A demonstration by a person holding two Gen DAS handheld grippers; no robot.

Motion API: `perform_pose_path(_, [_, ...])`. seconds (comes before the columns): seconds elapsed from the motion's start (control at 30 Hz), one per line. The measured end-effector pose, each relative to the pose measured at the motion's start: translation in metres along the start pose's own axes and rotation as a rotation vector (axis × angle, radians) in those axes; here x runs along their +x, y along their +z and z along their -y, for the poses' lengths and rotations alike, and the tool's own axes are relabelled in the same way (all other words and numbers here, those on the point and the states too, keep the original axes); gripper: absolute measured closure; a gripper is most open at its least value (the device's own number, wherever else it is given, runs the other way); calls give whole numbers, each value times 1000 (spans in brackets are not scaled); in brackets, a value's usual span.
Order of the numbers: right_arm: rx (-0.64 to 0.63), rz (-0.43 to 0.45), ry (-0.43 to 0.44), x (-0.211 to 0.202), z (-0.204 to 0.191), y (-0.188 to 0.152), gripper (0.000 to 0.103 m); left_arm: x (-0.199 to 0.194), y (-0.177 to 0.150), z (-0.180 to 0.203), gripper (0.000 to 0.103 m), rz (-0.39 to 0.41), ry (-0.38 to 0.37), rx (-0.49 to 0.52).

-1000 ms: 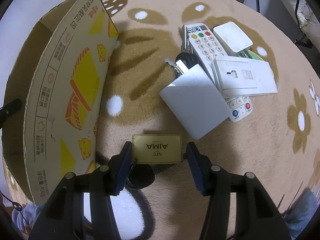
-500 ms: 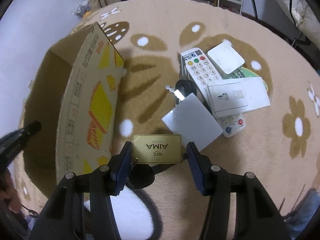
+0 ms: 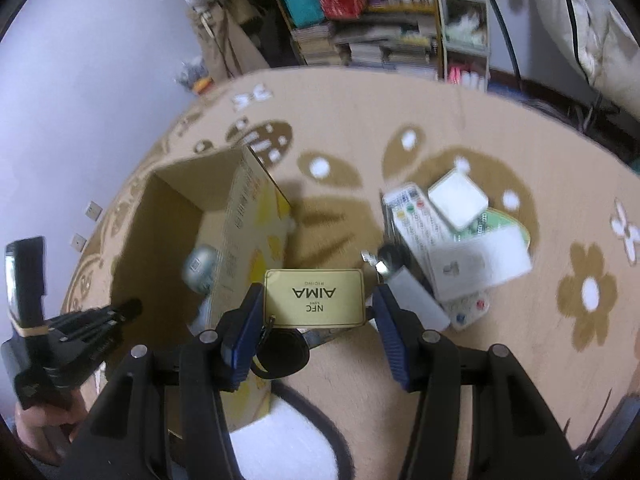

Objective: Organize rigid objects
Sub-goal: 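Lift the AIMA key tag into the box and open the right tool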

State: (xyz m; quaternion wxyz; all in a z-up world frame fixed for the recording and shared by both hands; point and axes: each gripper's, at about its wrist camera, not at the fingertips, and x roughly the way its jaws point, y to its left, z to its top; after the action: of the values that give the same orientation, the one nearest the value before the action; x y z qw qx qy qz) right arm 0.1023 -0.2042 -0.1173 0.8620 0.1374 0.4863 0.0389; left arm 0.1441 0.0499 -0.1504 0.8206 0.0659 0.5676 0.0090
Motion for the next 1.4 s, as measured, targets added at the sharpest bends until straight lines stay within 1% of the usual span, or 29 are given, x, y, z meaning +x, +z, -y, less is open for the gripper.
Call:
perform_pose_path(0.17, [-46,96,-9,-17,-15,11,44,0,0,0,94,0,0,0])
perform_pose_path(0.33, [-87,173,25,-25,-30,17,44,-1,1,0,94,1,-2,-4])
perform_pose_path(0.6, [-127,245,127,-35,-50,18,44,-1,1,0,95,1,-2,-3])
perform_pose_path(0.7, [-144,247,154,-34,-57,17,44,-1,1,0,94,1,0,-2])
perform_pose_path(0.8, [-161,228,173,-27,-64,15,44,-1,1,0,95,1,0,-1])
perform_pose_path(1.03, [-191,177,164,-7,-71,8,44,-2,1,0,94,2,3,1])
perform_pose_path(1.17, [-207,149,199,5,-69,1,44,-2,1,1,94,2,3,1])
perform_pose_path(1.4, [-225,112,197,23,-72,-6,44,-2,0,1,94,3,3,0])
